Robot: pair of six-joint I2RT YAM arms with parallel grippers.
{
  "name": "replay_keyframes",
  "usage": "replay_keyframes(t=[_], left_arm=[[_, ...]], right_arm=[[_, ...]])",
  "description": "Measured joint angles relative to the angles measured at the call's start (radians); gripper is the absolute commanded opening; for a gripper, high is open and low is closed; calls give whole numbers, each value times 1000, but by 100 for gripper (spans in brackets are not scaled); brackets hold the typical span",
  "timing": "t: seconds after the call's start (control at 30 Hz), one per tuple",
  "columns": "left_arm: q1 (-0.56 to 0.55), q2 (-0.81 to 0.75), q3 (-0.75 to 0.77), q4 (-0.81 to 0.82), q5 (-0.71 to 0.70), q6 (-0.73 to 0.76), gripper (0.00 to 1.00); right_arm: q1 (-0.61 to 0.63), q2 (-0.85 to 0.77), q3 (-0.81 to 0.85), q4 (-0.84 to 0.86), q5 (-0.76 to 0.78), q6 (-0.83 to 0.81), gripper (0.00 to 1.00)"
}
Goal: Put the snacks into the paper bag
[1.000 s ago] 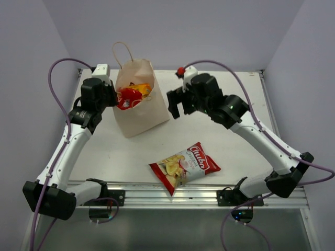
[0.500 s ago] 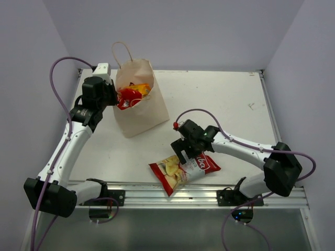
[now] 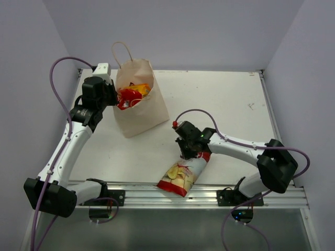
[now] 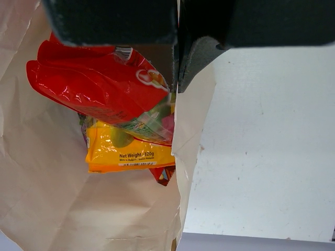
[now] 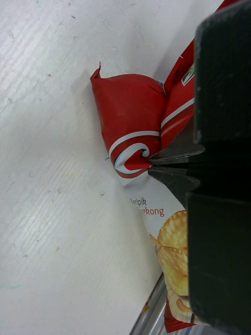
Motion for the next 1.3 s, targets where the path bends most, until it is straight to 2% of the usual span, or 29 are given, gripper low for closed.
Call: replay_keyframes(t=[0.17,0.3,0.57,0.67,0.8,0.9,0.93,1.13,1.3], left_arm=[[0,0,0,0,5,0,0],[0,0,0,0,8,0,0],[0,-1,0,1,13,0,0],[0,-2,0,1,14,0,0],[0,-2,0,0,14,0,0],[0,-3,0,0,13,0,0],[0,-3,0,0,13,0,0],[0,-5,0,-2,14,-1,0],[0,-9,0,-6,23,-1,0]], right_arm=[[6,-3,89,-177,67,-17,0],[6,-3,267,-330,148,-40,0],[6,17,611,-439,314,-87,0],[4,102,821,-486,408,-130,0],[-9,315,1237,-524,534,-226,0],[-25,487,1572,-494,633,-347,0],[-31,511,1621,-463,658,-385,0],[-71,516,1618,-259,830,-615,0],[-78,536,1633,-30,882,-768,0]])
